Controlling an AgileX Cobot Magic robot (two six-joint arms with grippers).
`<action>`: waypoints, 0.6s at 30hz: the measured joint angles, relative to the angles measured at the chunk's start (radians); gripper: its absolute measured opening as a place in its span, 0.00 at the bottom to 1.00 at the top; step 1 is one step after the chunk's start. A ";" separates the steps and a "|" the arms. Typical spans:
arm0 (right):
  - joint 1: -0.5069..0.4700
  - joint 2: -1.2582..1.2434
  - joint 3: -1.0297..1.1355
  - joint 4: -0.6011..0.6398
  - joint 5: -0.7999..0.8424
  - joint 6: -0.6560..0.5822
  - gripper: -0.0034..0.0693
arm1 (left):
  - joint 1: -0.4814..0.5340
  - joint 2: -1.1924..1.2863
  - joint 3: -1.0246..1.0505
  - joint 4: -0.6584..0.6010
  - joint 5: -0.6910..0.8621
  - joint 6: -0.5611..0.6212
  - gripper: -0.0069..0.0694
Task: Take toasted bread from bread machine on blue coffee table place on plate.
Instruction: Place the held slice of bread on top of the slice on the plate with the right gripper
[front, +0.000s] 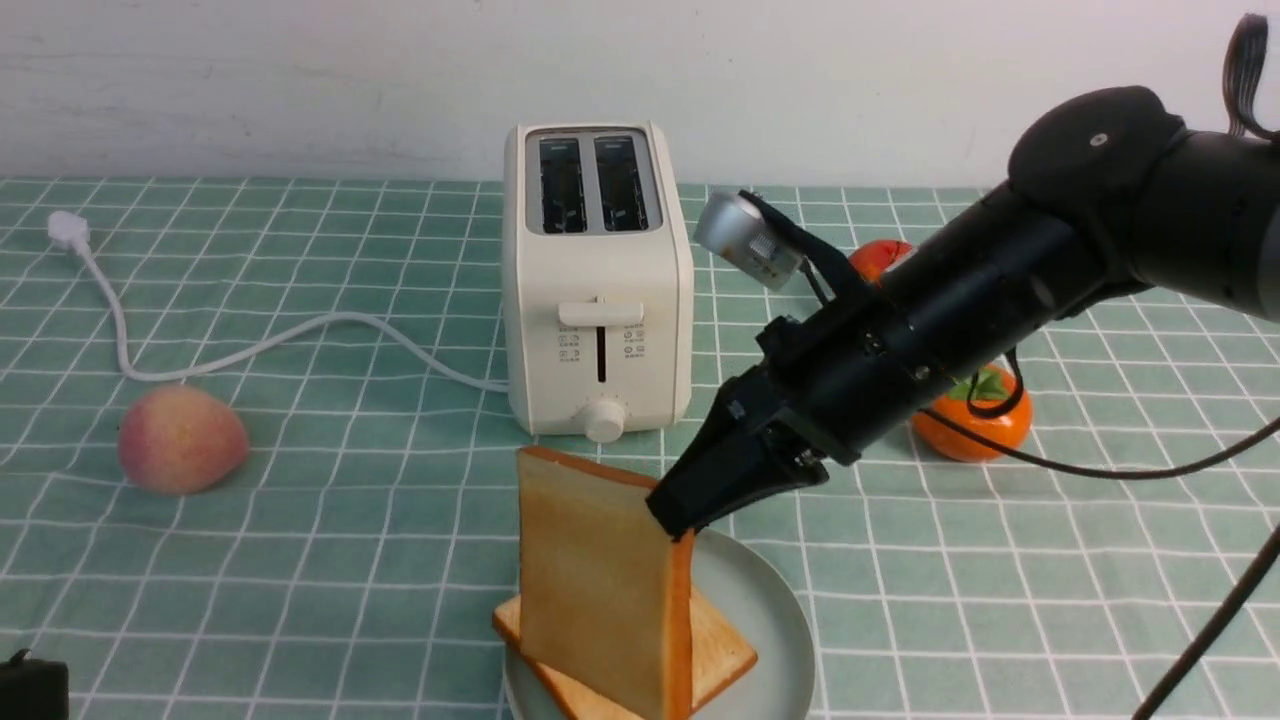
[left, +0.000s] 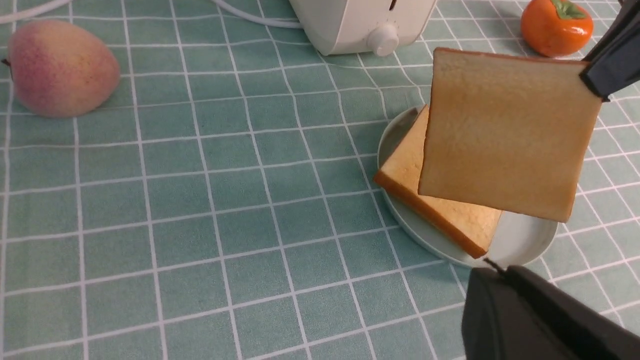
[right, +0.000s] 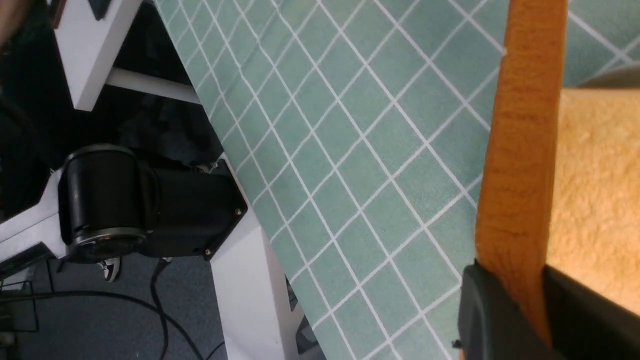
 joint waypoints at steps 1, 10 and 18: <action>0.000 0.000 0.000 -0.008 0.000 0.008 0.15 | 0.000 0.000 0.000 0.000 0.001 0.000 0.07; 0.000 -0.007 0.028 -0.021 -0.004 0.103 0.15 | 0.000 0.000 0.000 0.000 0.002 0.000 0.07; 0.000 -0.089 0.171 -0.022 -0.012 0.004 0.15 | 0.000 0.000 0.000 0.000 0.022 0.000 0.07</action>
